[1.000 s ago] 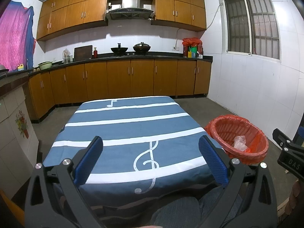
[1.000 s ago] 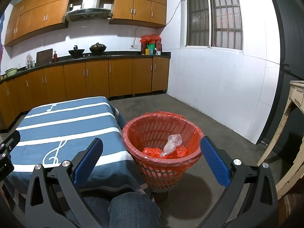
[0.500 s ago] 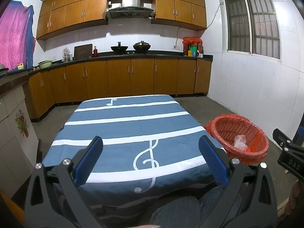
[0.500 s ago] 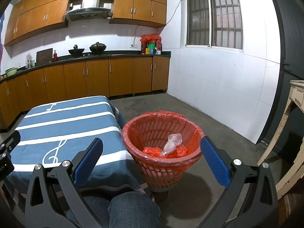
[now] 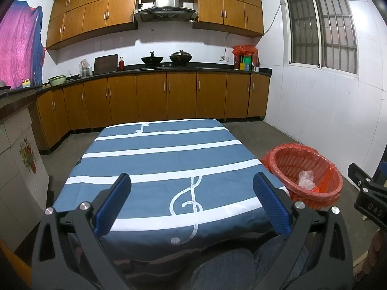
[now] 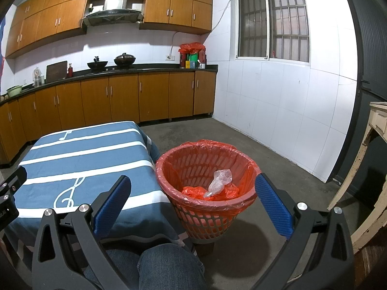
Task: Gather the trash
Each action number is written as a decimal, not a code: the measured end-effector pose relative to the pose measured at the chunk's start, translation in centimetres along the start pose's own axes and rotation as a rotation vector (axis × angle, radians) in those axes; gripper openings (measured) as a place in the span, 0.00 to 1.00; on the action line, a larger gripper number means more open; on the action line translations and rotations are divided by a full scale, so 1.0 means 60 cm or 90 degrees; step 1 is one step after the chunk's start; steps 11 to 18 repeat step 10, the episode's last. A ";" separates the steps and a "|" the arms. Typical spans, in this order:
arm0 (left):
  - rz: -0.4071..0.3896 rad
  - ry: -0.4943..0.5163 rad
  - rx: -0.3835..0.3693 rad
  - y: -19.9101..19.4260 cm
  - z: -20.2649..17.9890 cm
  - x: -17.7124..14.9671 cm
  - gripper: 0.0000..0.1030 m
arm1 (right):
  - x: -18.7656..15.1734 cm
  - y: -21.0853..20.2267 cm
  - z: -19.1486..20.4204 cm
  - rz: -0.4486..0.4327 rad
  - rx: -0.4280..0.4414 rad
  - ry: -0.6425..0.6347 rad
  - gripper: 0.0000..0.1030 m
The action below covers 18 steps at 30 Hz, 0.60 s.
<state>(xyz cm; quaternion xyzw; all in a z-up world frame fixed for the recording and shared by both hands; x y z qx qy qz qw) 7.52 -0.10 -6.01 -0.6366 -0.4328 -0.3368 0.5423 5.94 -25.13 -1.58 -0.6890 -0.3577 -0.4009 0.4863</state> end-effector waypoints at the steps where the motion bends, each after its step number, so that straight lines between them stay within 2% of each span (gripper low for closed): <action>1: 0.001 0.000 -0.001 0.001 0.000 0.001 0.96 | 0.001 0.000 0.000 0.000 0.000 0.000 0.98; 18: 0.005 0.000 -0.001 0.003 0.001 0.003 0.96 | 0.001 -0.001 0.000 0.001 0.000 0.000 0.98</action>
Point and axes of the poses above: each gripper's, at about its wrist camera, not at the fingertips, and y roughly the way its jaws point, z to its left, x to its top, the point moved 6 cm from there along y, roughly the way its jaws point, and after that the axes turned 11 degrees about -y, right-handed, at the moved point
